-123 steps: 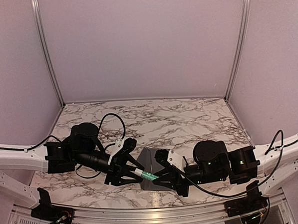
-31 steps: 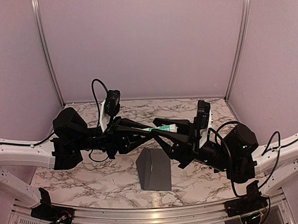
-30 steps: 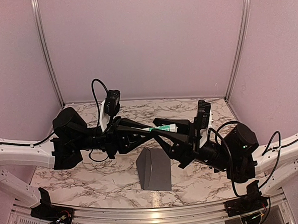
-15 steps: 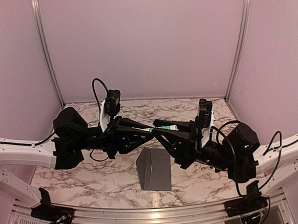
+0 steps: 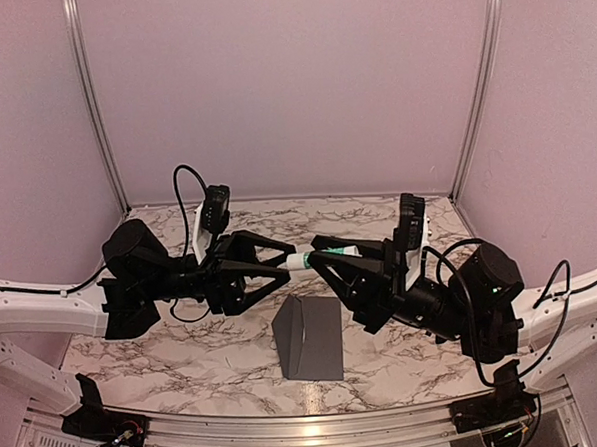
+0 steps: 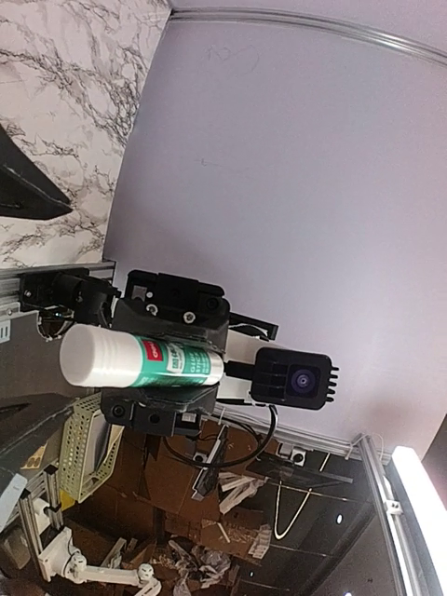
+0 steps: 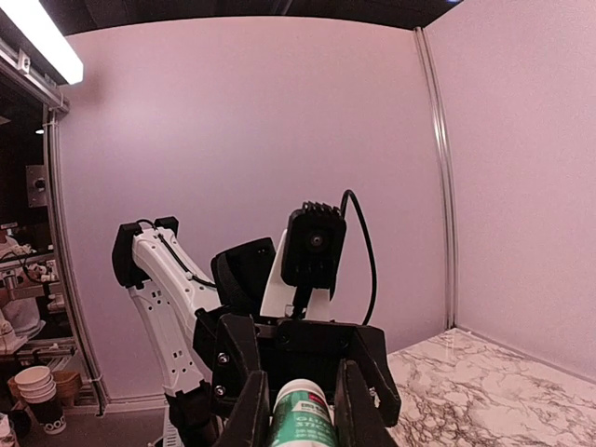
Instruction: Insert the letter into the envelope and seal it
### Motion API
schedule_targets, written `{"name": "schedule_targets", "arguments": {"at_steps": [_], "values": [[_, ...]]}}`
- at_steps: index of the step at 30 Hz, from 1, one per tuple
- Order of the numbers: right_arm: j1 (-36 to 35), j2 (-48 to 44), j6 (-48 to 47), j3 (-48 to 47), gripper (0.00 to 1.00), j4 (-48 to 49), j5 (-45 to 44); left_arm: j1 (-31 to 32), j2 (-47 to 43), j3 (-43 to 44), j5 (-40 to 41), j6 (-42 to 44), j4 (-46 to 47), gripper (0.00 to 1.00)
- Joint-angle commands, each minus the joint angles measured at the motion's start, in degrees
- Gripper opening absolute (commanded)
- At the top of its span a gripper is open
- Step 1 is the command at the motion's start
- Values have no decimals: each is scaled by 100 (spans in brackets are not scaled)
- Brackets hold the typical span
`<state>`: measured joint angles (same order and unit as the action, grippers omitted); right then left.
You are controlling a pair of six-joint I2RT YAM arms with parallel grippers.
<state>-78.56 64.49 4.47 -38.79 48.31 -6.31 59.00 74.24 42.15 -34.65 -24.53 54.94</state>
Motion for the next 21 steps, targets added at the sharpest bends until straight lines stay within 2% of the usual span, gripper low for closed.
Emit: {"name": "schedule_targets", "arguments": {"at_steps": [1, 19, 21], "values": [[17, 33, 98, -119, 0, -51, 14, -12, -6, 127, -276, -29, 131, 64], [23, 223, 88, -150, 0, -77, -37, 24, 129, 254, -619, -110, 350, 44], [26, 237, 89, -154, 0, -72, -32, 24, 133, 250, -628, -106, 358, 38]]}}
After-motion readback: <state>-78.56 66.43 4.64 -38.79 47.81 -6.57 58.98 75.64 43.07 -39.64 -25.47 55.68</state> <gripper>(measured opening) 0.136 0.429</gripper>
